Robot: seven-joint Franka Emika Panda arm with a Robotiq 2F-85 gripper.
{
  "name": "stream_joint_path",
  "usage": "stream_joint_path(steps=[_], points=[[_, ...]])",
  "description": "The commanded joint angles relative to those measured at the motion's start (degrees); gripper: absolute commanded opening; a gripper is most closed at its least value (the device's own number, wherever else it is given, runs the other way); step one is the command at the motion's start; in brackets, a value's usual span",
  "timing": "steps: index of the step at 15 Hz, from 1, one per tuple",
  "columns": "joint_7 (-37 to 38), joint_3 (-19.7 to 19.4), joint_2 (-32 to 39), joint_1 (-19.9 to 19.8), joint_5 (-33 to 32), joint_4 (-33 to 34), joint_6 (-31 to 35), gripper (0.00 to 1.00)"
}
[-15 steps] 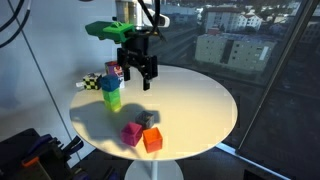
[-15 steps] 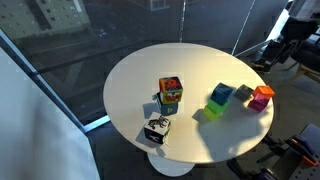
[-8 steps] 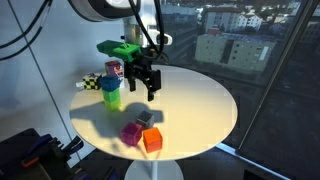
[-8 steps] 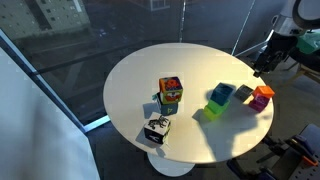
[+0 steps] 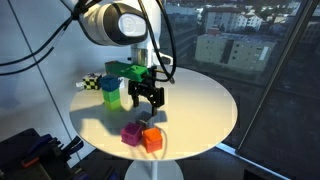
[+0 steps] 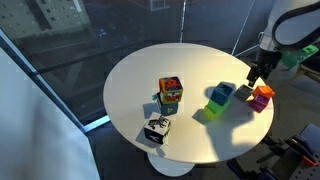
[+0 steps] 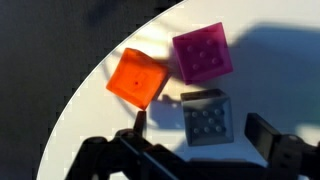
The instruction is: Add the grey block to the stack
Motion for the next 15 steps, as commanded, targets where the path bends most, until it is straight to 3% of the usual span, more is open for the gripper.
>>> stream_joint_path(steps=[1,15], points=[[0.7,0.6,4.0,0.0,-2.2,2.5,0.8,1.00],[1.1,1.6,10.0,1.5,-3.1,5.6,2.0,1.00]])
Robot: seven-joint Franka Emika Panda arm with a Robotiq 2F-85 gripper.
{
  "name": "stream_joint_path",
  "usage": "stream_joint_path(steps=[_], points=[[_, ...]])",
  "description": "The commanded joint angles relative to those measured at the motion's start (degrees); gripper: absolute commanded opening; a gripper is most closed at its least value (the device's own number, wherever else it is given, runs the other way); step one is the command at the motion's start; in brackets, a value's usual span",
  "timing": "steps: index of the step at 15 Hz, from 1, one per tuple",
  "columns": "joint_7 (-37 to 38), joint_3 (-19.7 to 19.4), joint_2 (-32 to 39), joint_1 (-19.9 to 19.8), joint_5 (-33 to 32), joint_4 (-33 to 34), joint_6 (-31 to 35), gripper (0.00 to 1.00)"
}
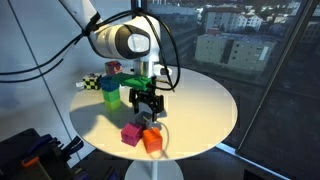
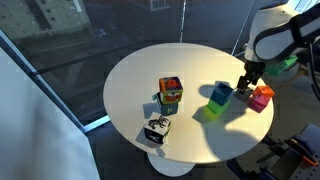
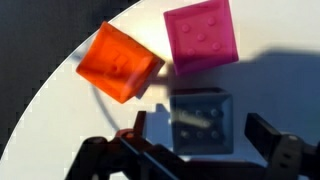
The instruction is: Add the grey block to the stack
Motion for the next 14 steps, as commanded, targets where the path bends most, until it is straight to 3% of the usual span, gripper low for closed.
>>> stream_joint_path(steps=[1,5,6,7,12,14], points=[[1.1,0.1,1.5,0.2,-1.7,1.7,0.3,1.00],[1.6,-0.1,2.6,0.4,-1.9,2.4,0.4,1.00],[1.7,-0.1,2.8,0.4,-1.8,2.6,0.3,0.75],[2.0,-0.2,3.0,0.4,-1.7,2.9,0.0,0.74],[3.8,-0.3,3.0,0.7,-1.3,4.0,-1.2,0.34],[5.3,-0.3,1.9,1.1,-1.4,3.8,-1.5,0.29]])
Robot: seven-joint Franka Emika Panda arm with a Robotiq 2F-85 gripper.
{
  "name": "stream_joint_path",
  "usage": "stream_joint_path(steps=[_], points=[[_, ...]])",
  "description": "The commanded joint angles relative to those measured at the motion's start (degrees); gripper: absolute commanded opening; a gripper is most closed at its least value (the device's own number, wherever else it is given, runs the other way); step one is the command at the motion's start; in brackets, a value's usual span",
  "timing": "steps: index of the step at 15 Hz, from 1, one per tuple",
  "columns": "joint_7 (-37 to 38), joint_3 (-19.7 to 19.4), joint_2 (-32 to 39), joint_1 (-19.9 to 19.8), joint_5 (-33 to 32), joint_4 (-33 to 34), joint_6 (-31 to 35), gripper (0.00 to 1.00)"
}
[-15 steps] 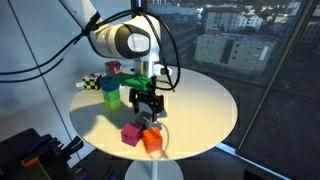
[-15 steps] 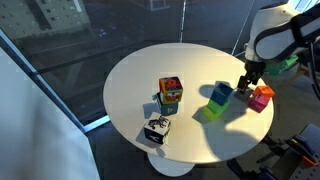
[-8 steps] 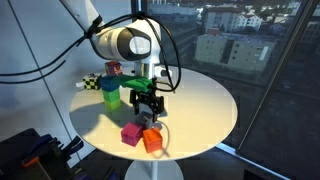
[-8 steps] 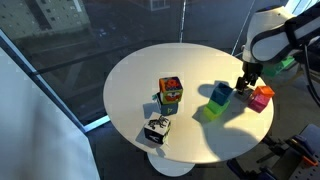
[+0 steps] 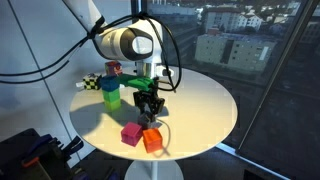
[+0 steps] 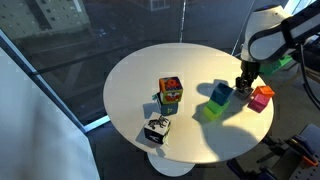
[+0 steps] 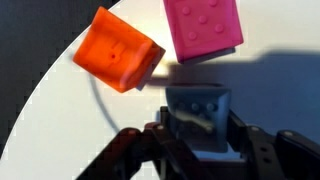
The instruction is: Add the grey block to the stack
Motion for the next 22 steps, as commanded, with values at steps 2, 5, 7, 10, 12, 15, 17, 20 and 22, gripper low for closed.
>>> stream_joint_path(steps=[2,5,7,10,12,15,17,20,22], points=[[4.5,-0.2,-1.5,1.2,-1.3,1.4,-2.3,0.28],[6.2,0.1,-2.4,1.8,-0.9,2.1,-5.0,0.28],[6.7,0.5,-3.6,2.3,-0.5,2.6,-7.7,0.28],[7.4,1.2,-5.5,3.0,-0.4,3.3,-11.9,0.28],[7.9,1.8,-7.1,3.3,-0.3,3.8,-14.9,0.28],[9.3,2.6,-9.2,3.8,-0.5,4.8,-18.4,0.28],[10.5,3.2,-10.7,4.1,-0.6,5.4,-20.3,0.28],[11.8,4.2,-12.8,4.6,-0.7,5.8,-22.0,0.28],[13.0,5.0,-13.9,4.9,-0.8,6.0,-22.4,0.28]])
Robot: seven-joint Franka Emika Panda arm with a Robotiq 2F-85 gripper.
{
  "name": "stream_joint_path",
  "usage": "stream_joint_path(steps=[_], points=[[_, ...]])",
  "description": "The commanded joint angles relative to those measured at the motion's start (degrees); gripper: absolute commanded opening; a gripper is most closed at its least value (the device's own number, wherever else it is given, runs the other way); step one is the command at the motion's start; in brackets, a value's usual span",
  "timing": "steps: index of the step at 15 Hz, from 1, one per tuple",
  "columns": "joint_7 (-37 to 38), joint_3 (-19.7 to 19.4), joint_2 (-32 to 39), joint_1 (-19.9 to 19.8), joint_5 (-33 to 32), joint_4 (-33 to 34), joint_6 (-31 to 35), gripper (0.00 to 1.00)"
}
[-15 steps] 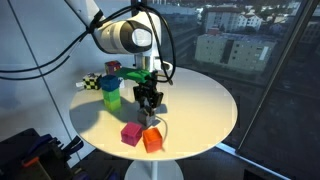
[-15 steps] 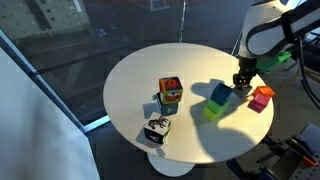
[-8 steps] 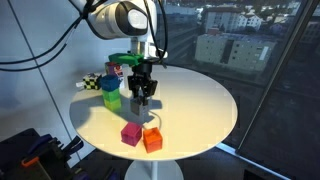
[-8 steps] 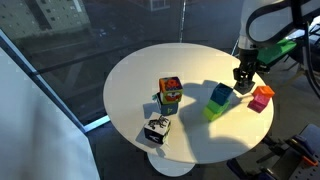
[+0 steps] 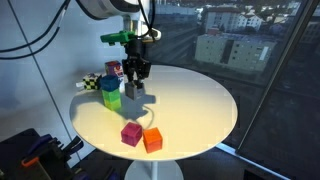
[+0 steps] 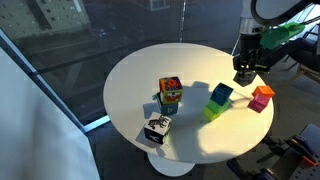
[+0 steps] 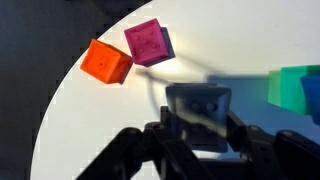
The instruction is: Add the grey block to the stack
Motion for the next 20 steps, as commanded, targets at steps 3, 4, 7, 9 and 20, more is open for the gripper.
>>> stream_joint_path(steps=[3,4,7,9,20], points=[[4.1,1.9,-3.5,1.2,-0.4,1.1,-2.9,0.28],[4.6,2.4,-3.9,1.5,-0.2,1.2,-3.2,0.28],[5.9,3.6,-5.0,2.1,-0.1,1.4,-3.4,0.28],[7.0,4.3,-5.6,2.6,-0.1,1.5,-3.6,0.28],[7.7,7.3,-8.1,4.4,0.5,0.9,-4.0,0.28]])
